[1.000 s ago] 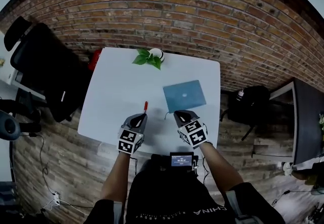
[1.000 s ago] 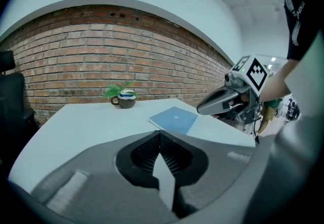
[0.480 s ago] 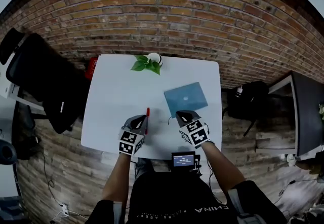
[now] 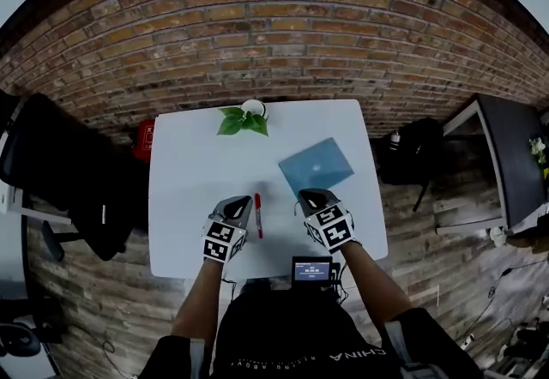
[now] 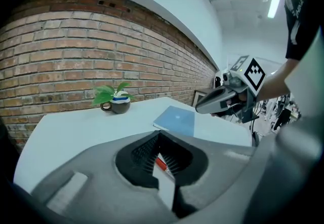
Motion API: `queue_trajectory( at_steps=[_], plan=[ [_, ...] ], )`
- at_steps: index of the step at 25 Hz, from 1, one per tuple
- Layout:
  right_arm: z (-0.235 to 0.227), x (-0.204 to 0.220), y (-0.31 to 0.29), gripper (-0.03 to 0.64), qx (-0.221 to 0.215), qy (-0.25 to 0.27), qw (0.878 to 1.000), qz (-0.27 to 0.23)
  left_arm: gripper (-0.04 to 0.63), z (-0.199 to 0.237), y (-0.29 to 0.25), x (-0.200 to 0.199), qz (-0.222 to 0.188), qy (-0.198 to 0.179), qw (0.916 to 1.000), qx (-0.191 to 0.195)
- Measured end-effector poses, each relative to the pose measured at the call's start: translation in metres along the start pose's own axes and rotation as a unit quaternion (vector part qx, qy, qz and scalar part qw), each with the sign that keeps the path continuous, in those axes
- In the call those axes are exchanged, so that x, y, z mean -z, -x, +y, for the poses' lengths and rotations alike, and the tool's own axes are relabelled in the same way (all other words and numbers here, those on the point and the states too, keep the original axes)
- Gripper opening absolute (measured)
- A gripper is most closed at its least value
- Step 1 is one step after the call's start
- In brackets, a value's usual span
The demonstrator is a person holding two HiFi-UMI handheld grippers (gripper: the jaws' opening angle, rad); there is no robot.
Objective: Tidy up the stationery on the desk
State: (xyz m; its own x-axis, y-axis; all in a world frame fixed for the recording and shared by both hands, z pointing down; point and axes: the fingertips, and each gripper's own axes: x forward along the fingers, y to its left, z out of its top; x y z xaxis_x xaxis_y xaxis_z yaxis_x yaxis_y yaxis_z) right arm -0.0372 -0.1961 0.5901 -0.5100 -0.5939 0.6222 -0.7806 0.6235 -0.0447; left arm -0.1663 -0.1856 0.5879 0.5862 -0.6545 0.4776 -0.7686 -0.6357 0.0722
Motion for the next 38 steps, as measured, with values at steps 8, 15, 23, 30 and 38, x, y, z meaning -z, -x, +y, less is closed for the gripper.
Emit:
queue_trajectory(
  at_steps=[8,15,23,30,38],
  plan=[
    [0.009,-0.001,0.007,0.009,0.032,-0.022,0.999,-0.001,0.006,0.002,0.002,0.003,0.0,-0.01,0.9995,0.031],
    [0.023,0.006,0.015,0.009,0.055,-0.042,0.998,-0.003,0.006,0.001,0.012,0.009,-0.001,-0.018,0.9987,0.047],
    [0.022,0.005,0.017,0.009,0.049,-0.035,0.998,-0.002,0.006,0.0,0.013,0.01,-0.001,-0.011,0.9993,0.036],
    [0.017,0.002,0.015,0.009,0.038,-0.024,0.999,-0.005,0.006,-0.002,0.013,0.009,0.001,-0.008,0.9997,0.022],
    [0.009,0.008,0.016,0.009,0.031,-0.022,0.999,-0.003,0.006,-0.005,0.009,0.011,0.01,-0.001,0.9999,0.01]
  ],
)
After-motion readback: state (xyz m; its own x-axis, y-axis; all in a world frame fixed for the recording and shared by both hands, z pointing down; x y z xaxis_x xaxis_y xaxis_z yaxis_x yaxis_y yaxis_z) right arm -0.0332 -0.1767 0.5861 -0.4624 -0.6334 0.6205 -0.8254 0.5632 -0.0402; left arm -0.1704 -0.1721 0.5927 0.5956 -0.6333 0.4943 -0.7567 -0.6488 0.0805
